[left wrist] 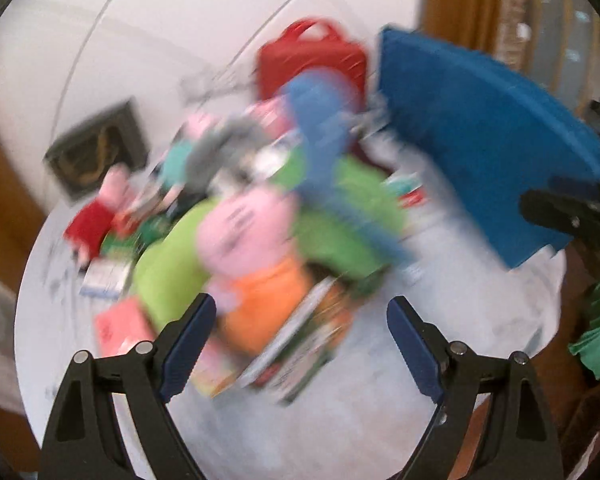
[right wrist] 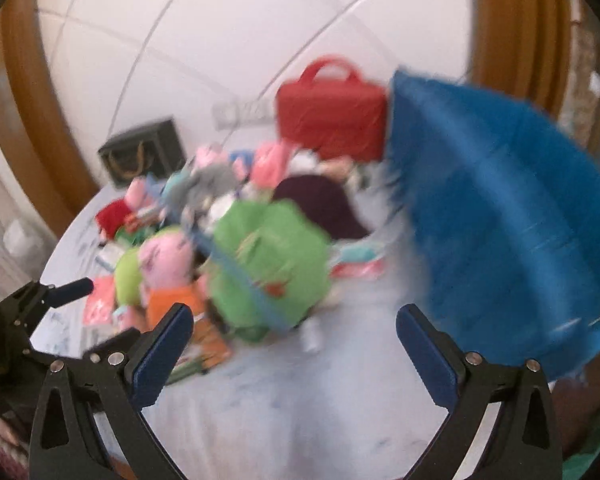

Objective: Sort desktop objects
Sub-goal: 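Withdraw both tools from the crate back toward the pile, then grasp the pastel pad pack with the left tool while the right tool grasps the green medicine box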

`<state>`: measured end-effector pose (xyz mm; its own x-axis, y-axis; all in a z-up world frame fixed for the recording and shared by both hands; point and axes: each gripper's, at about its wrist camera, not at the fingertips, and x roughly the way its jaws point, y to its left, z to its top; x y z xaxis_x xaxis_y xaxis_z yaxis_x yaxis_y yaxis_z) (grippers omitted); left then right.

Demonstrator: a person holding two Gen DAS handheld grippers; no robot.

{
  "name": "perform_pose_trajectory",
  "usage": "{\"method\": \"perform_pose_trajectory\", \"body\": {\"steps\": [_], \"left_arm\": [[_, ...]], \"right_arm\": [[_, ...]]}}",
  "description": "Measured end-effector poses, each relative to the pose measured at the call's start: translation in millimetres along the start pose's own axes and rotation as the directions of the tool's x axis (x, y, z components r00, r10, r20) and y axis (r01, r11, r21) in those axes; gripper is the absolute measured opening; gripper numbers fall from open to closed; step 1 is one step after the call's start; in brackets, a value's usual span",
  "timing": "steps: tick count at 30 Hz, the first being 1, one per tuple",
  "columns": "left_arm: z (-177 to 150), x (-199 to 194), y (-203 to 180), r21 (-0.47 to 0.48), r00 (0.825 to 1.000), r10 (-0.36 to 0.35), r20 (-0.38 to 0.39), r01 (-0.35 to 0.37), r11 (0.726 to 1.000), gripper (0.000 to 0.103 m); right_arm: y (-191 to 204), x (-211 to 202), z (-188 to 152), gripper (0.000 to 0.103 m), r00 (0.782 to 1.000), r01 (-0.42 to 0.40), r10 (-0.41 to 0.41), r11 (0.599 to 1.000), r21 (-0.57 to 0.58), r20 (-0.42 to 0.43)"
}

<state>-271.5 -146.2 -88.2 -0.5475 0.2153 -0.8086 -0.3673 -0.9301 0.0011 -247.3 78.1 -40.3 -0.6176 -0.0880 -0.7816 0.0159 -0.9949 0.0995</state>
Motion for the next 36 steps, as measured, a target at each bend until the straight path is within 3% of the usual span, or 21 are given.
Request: {"method": "perform_pose_trajectory", "body": {"steps": [8, 12, 18, 26, 30, 33, 36], "left_arm": [[-46, 63, 84, -0.103, 0.983, 0.068, -0.168, -0.086, 0.991, 0.088], [-53, 89, 97, -0.166, 0.974, 0.065, -0.215, -0.102, 0.981, 0.088], [-55, 108, 99, -0.185, 0.961, 0.061, -0.268, -0.114, 0.976, 0.088], [-63, 141, 102, -0.111, 0.945, -0.072, -0.319, 0.038, 0.993, 0.088], [-68, 149, 104, -0.052, 0.933, -0.130, -0.336, 0.119, 0.991, 0.082], [-69, 150, 97, 0.035, 0.931, -0.138, -0.337, 0.159, 0.987, 0.074], [-70, 146, 92, 0.108, 0.938, -0.133, -0.321, 0.176, 0.978, 0.071]], "right_arm": [[50, 114, -43, 0.103, 0.974, 0.006, 0.020, 0.993, 0.117, -0.225], [72, 152, -50, 0.103, 0.957, 0.015, 0.026, 0.990, 0.139, -0.290], [93, 183, -56, 0.103, 0.930, -0.034, 0.115, 0.973, 0.229, -0.349], [111, 195, -65, 0.103, 0.930, 0.073, 0.061, 0.936, 0.345, -0.362], [129, 210, -75, 0.103, 0.920, 0.086, 0.090, 0.904, 0.419, -0.382], [142, 209, -83, 0.101, 0.916, 0.182, -0.020, 0.911, 0.370, -0.401], [135, 201, -93, 0.084, 0.915, 0.209, -0.034, 0.893, 0.400, -0.401]]}}
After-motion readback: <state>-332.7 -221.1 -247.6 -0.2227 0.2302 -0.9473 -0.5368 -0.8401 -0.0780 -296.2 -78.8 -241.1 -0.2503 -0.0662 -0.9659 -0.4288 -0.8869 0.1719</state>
